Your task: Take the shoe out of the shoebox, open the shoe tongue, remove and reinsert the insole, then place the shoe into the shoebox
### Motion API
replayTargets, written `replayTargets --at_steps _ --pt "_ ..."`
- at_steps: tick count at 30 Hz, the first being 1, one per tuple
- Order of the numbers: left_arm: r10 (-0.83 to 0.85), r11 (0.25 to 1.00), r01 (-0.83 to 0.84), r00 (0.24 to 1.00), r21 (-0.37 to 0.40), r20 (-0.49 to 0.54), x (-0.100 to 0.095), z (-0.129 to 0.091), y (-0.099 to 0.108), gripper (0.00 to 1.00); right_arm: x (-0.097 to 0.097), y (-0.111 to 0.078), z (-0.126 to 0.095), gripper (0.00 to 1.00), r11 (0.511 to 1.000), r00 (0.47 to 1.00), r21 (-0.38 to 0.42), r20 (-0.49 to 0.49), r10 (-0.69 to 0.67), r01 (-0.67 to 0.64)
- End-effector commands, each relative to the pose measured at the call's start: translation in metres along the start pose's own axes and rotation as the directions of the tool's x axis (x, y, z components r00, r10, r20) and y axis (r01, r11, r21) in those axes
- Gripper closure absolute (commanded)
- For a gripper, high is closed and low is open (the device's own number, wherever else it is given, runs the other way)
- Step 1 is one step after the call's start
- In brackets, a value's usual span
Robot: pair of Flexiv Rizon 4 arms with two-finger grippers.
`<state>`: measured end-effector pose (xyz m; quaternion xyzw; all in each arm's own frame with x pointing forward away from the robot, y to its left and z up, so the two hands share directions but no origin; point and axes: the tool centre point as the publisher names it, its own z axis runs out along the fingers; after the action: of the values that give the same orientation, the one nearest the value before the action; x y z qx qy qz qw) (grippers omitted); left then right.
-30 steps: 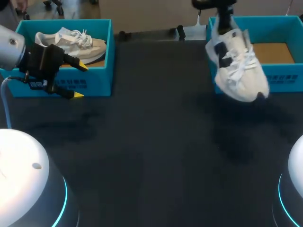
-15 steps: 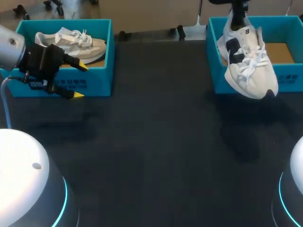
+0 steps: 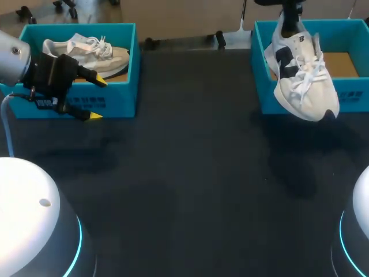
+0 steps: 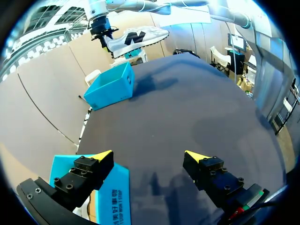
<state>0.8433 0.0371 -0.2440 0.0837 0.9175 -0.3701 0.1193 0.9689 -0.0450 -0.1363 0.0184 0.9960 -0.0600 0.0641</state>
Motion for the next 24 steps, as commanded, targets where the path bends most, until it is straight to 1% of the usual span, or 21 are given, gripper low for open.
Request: replayTargets --at_steps 1,5,9,10,12,18,21,24 --pt "0.0 1.0 0.0 1.0 -0.003 -0.001 0.0 0.0 0.0 0.0 -0.012 -0.009 0.002 1.0 1.0 1.0 0.009 -0.014 0.01 -0.01" --pt "0.0 1.0 0.0 1.0 -0.003 -0.001 0.0 0.0 0.0 0.0 -0.028 -0.023 0.001 1.0 0.999 1.0 0.01 -0.001 0.031 -0.031" --pt "0.0 1.0 0.0 1.0 -0.003 -0.001 0.0 0.0 0.0 0.0 -0.045 -0.045 0.008 1.0 0.998 0.998 0.018 -0.018 0.061 -0.061" --pt "0.0 1.0 0.0 1.0 -0.003 -0.001 0.0 0.0 0.0 0.0 -0.048 -0.049 0.01 1.0 0.999 0.998 0.016 -0.022 0.051 -0.05" --pt "0.0 1.0 0.0 1.0 -0.003 -0.001 0.0 0.0 0.0 0.0 -0.055 -0.061 0.016 1.0 0.998 0.998 0.04 -0.045 0.045 -0.043" --pt "0.0 1.0 0.0 1.0 -0.003 -0.001 0.0 0.0 0.0 0.0 -0.073 -0.093 0.026 1.0 0.999 0.998 0.04 -0.044 0.039 -0.037" --pt "0.0 1.0 0.0 1.0 -0.003 -0.001 0.0 0.0 0.0 0.0 -0.083 -0.107 0.028 1.0 0.998 0.999 0.067 -0.042 0.024 -0.021" --pt "0.0 1.0 0.0 1.0 -0.003 -0.001 0.0 0.0 0.0 0.0 -0.093 -0.126 0.031 1.0 0.996 0.999 0.092 -0.034 0.008 -0.005"
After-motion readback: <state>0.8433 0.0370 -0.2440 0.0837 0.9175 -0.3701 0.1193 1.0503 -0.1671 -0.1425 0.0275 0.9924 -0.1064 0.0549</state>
